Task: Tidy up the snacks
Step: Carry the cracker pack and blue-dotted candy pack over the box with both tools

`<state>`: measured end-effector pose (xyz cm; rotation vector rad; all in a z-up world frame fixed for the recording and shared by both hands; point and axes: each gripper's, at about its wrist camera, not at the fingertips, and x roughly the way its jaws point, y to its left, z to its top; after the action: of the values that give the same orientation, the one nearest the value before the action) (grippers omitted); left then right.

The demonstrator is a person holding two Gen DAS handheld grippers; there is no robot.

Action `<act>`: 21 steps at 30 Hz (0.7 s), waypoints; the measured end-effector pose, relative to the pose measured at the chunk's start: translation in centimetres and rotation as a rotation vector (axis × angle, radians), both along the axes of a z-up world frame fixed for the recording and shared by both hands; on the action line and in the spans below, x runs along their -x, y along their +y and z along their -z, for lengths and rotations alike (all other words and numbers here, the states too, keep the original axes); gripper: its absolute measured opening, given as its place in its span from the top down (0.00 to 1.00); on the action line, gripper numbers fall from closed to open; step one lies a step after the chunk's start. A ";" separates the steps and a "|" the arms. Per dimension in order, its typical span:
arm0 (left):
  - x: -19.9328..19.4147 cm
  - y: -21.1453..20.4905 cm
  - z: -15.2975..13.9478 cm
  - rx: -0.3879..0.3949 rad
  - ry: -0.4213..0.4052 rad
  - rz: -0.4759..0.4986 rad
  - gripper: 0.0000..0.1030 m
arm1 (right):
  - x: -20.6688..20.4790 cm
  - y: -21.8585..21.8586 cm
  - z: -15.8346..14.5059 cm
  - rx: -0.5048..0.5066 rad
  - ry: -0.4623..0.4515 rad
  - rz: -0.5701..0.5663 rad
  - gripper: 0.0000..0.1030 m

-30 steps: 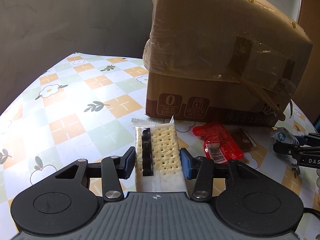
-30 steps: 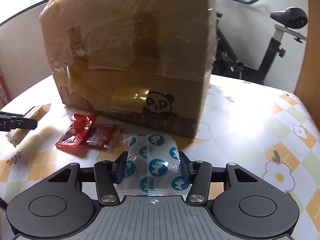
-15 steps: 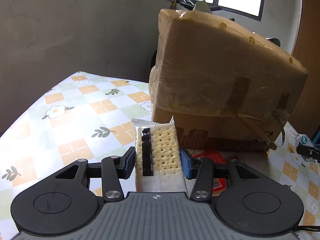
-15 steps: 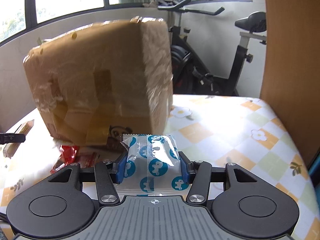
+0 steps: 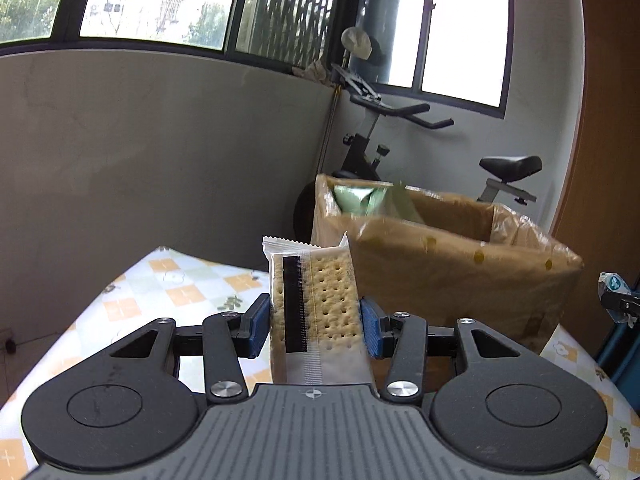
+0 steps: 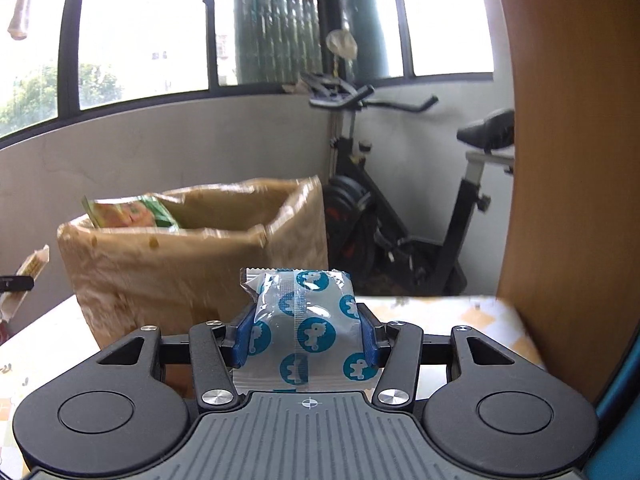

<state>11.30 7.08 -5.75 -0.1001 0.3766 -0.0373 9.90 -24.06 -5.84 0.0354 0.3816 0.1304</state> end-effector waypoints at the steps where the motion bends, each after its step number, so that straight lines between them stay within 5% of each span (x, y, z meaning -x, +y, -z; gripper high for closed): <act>1: -0.1 -0.1 -1.0 -0.004 -0.022 0.011 0.52 | -0.2 0.1 -0.7 0.004 -0.016 -0.009 0.54; 11: -6.1 -5.3 -7.0 -0.023 -0.146 0.177 0.52 | -8.1 3.8 -5.5 0.049 -0.044 -0.165 0.54; 21: -16.0 -11.3 -4.0 0.008 0.032 0.287 0.52 | -15.0 8.4 -2.3 0.157 0.087 -0.118 0.53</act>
<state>27.31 -4.25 -1.70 -0.0536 0.4211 -0.3210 24.88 -15.68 -3.49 -0.1369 0.4797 0.2152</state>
